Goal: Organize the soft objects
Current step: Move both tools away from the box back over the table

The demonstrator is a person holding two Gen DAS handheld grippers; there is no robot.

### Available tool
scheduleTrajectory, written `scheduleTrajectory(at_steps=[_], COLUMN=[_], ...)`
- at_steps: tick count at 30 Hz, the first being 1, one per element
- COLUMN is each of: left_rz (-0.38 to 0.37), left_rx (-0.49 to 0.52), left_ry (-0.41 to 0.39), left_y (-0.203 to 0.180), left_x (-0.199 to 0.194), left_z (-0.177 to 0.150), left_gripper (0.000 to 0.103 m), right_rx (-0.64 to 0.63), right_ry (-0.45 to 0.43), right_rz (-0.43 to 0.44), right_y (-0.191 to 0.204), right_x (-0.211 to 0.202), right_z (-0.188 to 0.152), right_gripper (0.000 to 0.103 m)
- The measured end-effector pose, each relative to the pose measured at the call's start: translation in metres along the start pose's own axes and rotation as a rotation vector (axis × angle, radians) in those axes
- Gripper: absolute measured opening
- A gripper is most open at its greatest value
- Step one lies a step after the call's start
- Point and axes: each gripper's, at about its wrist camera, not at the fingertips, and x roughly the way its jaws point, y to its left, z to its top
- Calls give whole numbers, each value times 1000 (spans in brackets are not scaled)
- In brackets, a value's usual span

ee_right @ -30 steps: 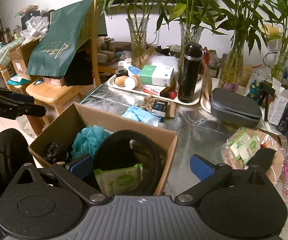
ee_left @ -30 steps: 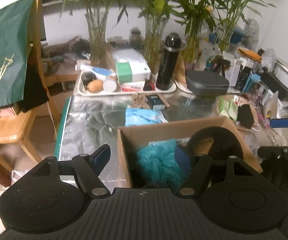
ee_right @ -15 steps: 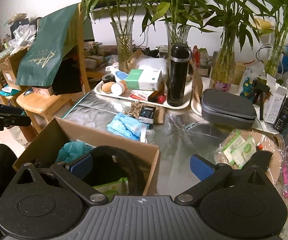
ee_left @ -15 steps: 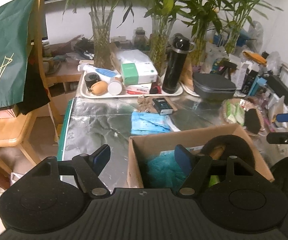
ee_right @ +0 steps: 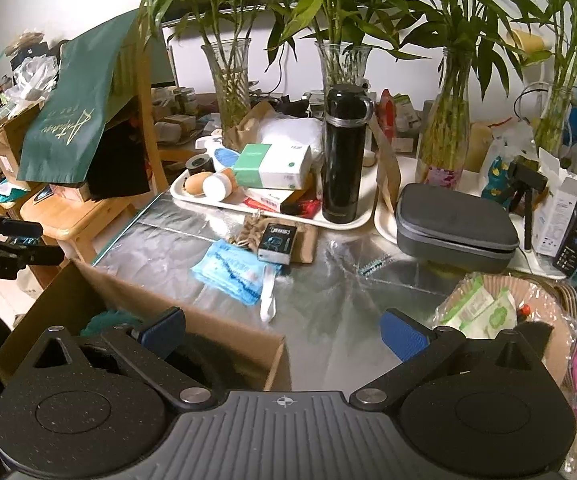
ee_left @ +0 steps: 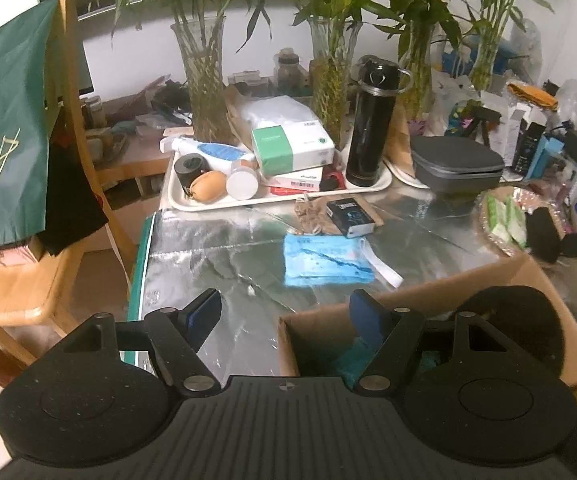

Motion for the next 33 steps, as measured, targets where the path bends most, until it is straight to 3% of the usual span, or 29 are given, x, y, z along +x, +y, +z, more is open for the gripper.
scheduleTrajectory(at_steps=[22,28,33], left_rz=[-22,6,7], left_rx=[-76,-120,-136], left_ry=[3,5,2], left_y=[53,69,72], left_x=[94,128,153], left_z=[24,28,29], left_gripper=[70,70,70], right_rx=[64,131,75], right_ry=[-30,-13,11], right_rz=[105,113,140], right_y=[-49,-63,-58], right_x=[112,151,173], right_z=[9,12,15], right_gripper=[102,94,86])
